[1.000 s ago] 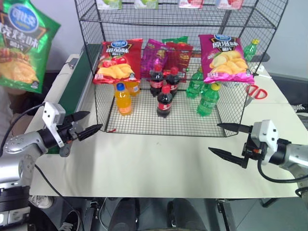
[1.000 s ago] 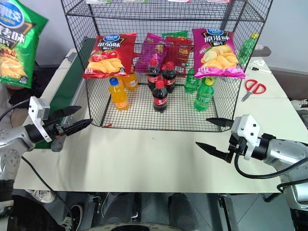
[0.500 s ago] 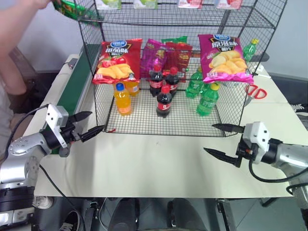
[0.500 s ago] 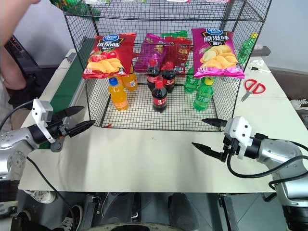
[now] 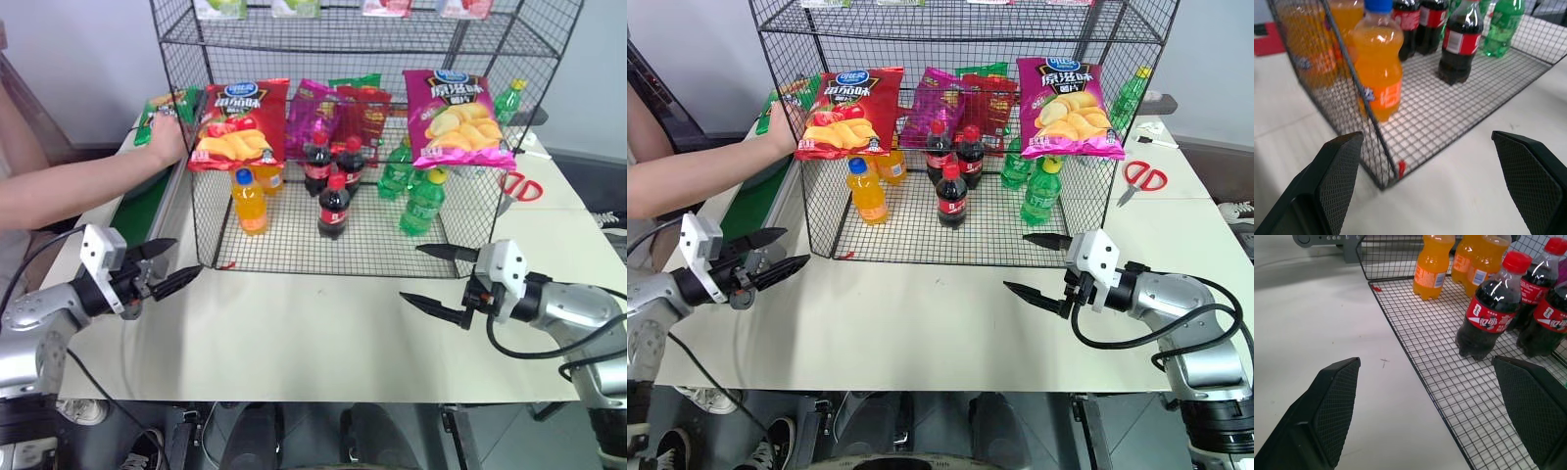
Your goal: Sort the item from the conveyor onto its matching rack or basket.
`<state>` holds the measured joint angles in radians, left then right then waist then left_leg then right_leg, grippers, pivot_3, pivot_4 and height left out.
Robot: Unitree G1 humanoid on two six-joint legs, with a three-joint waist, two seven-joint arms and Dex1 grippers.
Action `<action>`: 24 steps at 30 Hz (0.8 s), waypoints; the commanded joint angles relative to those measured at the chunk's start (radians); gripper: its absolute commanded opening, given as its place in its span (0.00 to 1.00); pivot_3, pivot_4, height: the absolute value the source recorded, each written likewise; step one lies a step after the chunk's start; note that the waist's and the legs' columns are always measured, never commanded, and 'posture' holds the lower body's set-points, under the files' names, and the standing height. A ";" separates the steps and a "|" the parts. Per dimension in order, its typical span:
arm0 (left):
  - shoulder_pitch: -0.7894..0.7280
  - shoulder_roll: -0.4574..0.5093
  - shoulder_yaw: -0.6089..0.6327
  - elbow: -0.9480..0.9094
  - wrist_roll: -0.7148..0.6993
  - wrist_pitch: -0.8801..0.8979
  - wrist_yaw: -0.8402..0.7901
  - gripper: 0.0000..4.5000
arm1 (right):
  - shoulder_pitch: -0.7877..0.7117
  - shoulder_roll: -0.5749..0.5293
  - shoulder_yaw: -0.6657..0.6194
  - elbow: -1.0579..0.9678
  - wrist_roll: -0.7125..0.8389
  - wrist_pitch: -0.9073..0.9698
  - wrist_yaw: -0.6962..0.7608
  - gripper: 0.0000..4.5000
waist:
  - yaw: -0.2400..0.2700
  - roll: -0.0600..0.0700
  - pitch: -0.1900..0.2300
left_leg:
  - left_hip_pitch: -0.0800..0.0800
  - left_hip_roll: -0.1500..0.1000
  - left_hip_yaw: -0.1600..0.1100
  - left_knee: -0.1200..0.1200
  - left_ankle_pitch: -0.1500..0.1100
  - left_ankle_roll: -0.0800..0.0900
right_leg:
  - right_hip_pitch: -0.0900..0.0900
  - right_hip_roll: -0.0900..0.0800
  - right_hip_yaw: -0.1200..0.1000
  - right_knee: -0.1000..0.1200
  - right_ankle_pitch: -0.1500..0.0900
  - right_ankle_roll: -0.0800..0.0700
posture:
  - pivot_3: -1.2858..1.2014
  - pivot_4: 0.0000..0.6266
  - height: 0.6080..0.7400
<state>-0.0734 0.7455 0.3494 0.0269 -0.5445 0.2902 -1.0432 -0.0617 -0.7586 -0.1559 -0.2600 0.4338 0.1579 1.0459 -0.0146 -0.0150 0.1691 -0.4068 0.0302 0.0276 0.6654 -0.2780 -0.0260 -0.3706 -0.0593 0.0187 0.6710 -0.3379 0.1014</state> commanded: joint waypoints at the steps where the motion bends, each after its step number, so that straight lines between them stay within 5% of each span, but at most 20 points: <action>1: 0.015 0.024 0.049 -0.054 -0.024 -0.002 -0.004 1.00 | -0.024 0.010 0.006 -0.011 0.011 -0.013 0.003 1.00 | 0.001 0.000 0.000 | 0.000 0.000 0.000 0.000 0.000 0.000 | 0.000 0.000 0.000 0.000 0.000 0.000 | 0.52 0.24 0.99; 24: 0.087 0.048 0.097 -0.100 -0.013 -0.052 0.007 1.00 | -0.086 0.036 0.064 -0.003 0.023 0.002 0.023 1.00 | 0.000 0.000 0.000 | 0.000 0.000 0.000 0.000 0.000 0.000 | 0.000 0.000 0.000 0.000 0.000 0.000 | 0.52 0.24 0.99</action>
<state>0.0082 0.7788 0.4136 -0.0441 -0.5699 0.2658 -1.0398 -0.1322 -0.7267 -0.0894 -0.2375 0.4359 0.1612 1.0630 -0.0150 -0.0150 0.1690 -0.4068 0.0302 0.0276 0.6654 -0.2780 -0.0259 -0.3709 -0.0597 0.0185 0.6711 -0.3379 0.1013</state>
